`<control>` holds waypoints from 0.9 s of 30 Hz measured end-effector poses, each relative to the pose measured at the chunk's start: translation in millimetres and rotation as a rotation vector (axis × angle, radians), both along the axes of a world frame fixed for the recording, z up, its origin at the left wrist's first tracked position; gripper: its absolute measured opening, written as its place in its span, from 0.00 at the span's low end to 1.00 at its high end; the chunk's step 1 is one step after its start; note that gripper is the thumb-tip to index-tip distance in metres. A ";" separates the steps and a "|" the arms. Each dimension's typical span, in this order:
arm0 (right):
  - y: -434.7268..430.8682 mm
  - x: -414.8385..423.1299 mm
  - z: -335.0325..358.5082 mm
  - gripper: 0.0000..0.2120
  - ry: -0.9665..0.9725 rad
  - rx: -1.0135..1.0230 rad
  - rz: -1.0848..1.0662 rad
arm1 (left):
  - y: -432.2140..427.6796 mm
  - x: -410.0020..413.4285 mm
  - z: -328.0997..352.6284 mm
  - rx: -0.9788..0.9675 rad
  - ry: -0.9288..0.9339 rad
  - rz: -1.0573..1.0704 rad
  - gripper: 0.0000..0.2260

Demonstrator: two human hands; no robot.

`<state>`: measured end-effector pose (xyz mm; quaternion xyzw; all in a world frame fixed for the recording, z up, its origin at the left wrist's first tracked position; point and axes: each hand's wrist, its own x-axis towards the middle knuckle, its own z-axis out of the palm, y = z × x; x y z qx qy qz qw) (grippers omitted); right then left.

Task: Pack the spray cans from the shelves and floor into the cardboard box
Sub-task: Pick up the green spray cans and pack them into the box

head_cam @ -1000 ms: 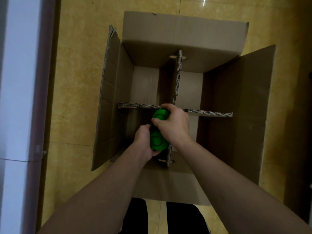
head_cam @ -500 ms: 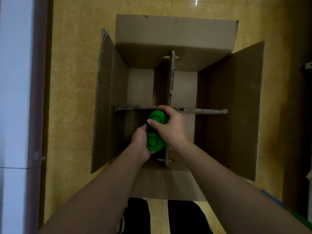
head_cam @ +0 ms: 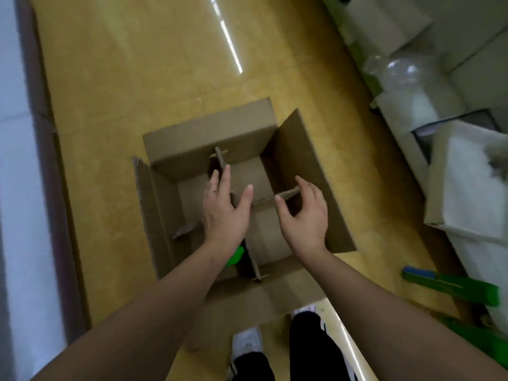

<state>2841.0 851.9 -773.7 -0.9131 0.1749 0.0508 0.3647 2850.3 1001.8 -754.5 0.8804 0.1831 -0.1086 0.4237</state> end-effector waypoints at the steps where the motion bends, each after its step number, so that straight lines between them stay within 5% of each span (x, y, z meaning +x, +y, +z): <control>1: -13.5 -2.0 16.1 0.29 -0.038 -0.006 -0.046 | -9.0 4.0 14.1 -0.007 -0.038 -0.064 0.29; 13: -233.9 -112.3 292.1 0.33 -0.160 -0.209 -0.498 | -239.9 -9.7 286.6 -0.017 -0.346 -0.781 0.30; 27: -398.2 -472.1 478.4 0.34 -0.235 -0.372 -1.004 | -459.7 -292.6 469.6 -0.108 -0.555 -1.298 0.31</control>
